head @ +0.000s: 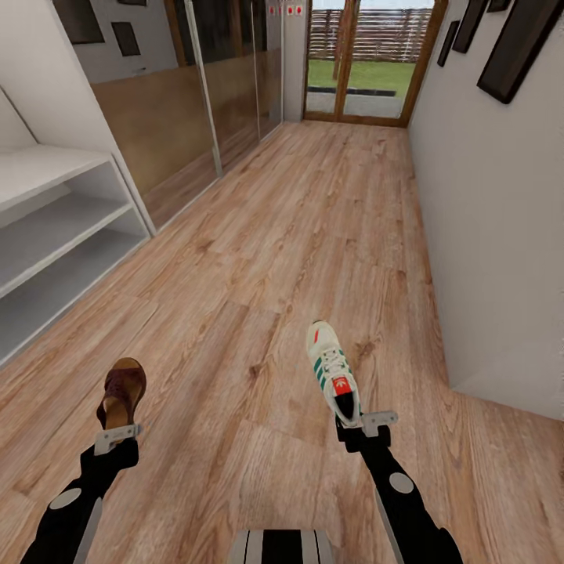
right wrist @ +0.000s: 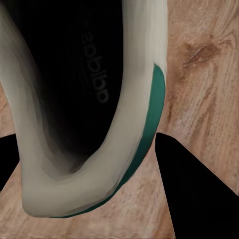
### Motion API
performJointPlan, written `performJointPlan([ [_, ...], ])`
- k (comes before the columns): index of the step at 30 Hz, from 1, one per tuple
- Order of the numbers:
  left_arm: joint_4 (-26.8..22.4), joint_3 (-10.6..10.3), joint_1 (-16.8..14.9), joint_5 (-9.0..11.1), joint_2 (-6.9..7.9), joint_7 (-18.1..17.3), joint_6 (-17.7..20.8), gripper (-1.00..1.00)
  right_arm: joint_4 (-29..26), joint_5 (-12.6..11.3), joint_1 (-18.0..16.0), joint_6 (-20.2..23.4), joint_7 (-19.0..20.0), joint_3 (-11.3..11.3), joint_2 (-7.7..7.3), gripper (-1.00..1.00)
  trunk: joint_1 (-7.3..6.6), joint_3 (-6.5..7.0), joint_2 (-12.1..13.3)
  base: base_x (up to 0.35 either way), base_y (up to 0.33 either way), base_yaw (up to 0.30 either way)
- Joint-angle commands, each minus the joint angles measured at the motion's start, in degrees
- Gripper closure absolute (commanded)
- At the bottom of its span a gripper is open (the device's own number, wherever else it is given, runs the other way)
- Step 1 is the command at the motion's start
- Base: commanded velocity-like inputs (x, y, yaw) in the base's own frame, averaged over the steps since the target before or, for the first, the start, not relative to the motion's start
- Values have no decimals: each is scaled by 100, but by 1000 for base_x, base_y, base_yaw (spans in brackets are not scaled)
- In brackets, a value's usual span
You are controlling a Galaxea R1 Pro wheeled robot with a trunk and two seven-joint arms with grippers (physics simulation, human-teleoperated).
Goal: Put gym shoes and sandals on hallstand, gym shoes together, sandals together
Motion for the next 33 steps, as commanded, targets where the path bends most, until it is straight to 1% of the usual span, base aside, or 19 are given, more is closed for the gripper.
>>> performJointPlan([
  [1, -4, 8, -2, -51, -10, -48, 31, 100, 49, 51, -3, -12, 44, -31, 9, 100, -23, 24, 40, 0, 0, -88],
  [8, 2, -6, 5, -51, -36, -47, 21, 100, 99, 56, -3, -25, 48, -38, 5, 100, -177, 211, 321, 0, 0, -89],
  [10, 83, -11, 6, -48, -55, -42, -154, 100, 105, 56, -3, -30, 51, -39, 2, 100, -221, 264, 401, 0, 0, -89],
  [13, 354, -10, 7, -47, -76, -36, -733, 100, 112, 63, -3, -32, 53, -40, 1, 100, -287, 345, 521, 0, 0, -89],
  [15, 448, -9, 7, -47, -78, -32, -900, 100, 114, 64, -3, -32, 55, -40, 0, 100, -331, 398, 602, 0, 0, -88],
  [16, 500, -8, 7, -47, -79, -34, -970, 100, 116, 64, -3, -34, 57, -40, 0, 100, -353, 425, 642, 0, 0, -87],
  [19, 580, -4, 7, -47, -81, -34, -1056, 100, 146, 65, 0, -38, 60, -40, 0, 100, -353, 451, 642, 0, 0, -86],
  [22, 610, -6, 7, -47, -84, -36, -1103, 100, 312, 67, 4, -83, 55, -40, -5, 100, -353, 478, 642, 0, 0, -85],
  [25, 632, -8, 9, -44, -89, -37, -1117, 100, 573, 83, 6, -380, 47, -37, -1, 100, -353, 505, 642, 0, 0, -85],
  [28, 747, -7, 81, -39, -90, -34, -1196, 100, 777, 90, 9, -836, 44, -41, -13, 100, -353, 531, 642, 0, 0, -85],
  [30, 927, -7, 161, -45, -90, -32, -1402, 100, 830, 87, 11, -985, 44, -45, -25, 100, -353, 549, 642, 0, 0, -80],
  [32, 1320, 1, 226, -44, -90, 18, -1874, 100, 923, 85, 12, -1087, 42, -49, -36, 100, -353, 567, 642, 0, 0, -43],
  [33, 1448, 1, 235, -46, -90, 56, -2001, 100, 959, 82, 15, -1105, 40, -51, -39, 100, -353, 575, 642, 0, 0, -27],
])
